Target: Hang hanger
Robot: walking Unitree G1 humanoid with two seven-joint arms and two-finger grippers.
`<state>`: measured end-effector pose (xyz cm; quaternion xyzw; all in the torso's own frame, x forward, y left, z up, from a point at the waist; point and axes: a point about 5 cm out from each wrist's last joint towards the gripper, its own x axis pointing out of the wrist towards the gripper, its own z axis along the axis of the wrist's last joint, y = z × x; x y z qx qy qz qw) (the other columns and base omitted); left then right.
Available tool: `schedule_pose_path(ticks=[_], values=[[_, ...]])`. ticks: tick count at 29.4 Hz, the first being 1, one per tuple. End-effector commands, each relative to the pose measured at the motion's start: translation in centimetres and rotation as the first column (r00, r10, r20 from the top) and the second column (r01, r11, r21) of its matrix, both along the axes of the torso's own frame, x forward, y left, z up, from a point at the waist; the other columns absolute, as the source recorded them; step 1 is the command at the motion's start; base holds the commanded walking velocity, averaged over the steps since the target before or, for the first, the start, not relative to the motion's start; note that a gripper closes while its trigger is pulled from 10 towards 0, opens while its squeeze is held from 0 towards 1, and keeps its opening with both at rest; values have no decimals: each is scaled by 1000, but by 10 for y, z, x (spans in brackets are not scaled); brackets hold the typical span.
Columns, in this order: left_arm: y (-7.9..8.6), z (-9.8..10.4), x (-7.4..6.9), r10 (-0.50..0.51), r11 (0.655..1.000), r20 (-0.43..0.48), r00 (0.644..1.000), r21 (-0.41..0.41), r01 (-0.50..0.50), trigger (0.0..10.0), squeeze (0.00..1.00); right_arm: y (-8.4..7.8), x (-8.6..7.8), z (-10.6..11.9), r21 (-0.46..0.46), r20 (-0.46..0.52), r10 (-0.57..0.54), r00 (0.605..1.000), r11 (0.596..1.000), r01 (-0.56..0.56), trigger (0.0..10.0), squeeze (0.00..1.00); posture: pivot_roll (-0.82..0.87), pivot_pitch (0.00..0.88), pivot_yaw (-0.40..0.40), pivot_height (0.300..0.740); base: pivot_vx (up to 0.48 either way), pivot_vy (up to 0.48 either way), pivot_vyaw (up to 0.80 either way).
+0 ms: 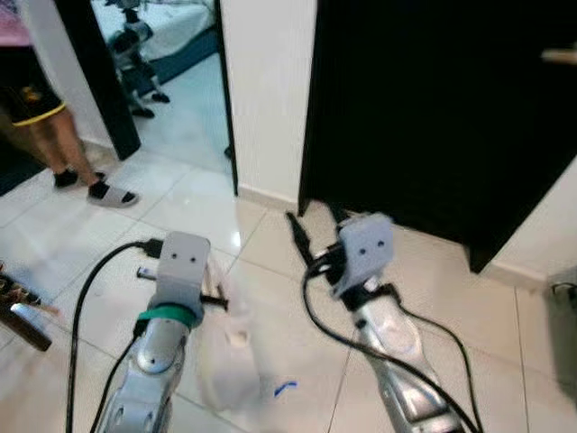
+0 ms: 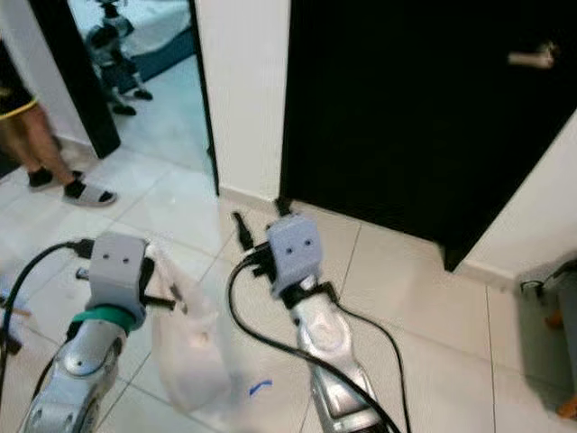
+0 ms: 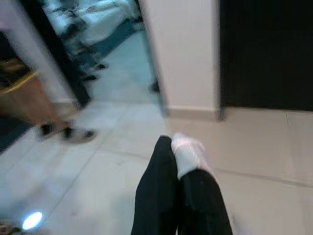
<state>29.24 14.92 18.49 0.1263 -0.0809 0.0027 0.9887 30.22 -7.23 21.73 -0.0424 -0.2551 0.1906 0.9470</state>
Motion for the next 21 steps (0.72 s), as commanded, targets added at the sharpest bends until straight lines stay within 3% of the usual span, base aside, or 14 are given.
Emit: schedule_pose_path(ticks=[1,13,21], values=[[1,3,-2,15,1000,22,1000,6,-15,10000,0,3,-2,-5,-11,-14,14,1000,1000,-14,10000,0,-111,107,32,740,0,0,781],[-2,20,6,39,999,64,997,8,-39,10000,0,-6,4,1,-1,1,-18,1000,1000,18,10000,0,-110,101,30,740,0,0,781],[-16,27,4,5,1000,118,993,14,-7,10000,0,-14,7,6,-1,11,-37,999,999,37,10000,0,-114,100,9,740,0,0,781]])
